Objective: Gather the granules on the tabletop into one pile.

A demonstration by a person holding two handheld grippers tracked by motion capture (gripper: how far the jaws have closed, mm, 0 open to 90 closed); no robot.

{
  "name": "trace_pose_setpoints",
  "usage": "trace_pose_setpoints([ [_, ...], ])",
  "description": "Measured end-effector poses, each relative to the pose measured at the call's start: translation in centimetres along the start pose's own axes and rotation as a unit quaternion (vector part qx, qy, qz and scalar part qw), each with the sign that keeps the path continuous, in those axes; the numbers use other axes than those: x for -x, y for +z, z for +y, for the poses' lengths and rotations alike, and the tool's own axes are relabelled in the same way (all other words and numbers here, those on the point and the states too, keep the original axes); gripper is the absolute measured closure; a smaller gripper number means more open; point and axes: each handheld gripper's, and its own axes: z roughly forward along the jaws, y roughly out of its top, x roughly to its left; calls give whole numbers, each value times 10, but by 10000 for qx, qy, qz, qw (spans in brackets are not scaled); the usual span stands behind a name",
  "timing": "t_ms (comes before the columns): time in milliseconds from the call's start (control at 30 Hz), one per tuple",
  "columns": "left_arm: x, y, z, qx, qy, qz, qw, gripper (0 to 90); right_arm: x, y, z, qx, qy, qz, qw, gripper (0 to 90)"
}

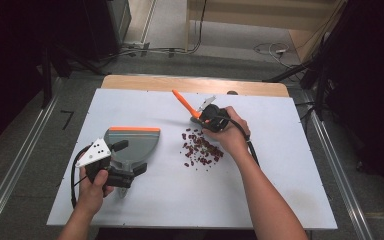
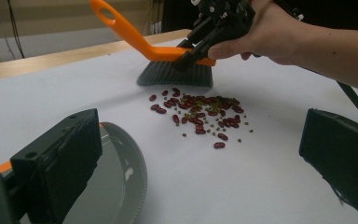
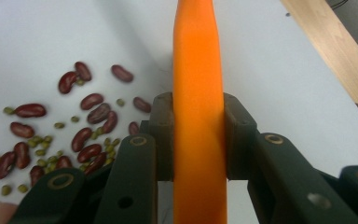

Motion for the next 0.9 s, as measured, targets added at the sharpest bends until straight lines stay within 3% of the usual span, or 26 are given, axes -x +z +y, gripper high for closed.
trace_pose_setpoints([
  [467,3,0,1,-12,28,0,10000,0,-28,-16,-6,-18,-270,268,9993,690],
  [633,3,1,1,-12,44,-10,10000,0,-26,-26,-8,66,-109,93,9999,689],
  [733,2,0,1,-3,29,3,10000,0,-23,-40,-9,292,85,154,9994,689],
  [900,2,0,2,18,34,6,10000,0,-32,-65,-9,499,350,590,9964,689],
])
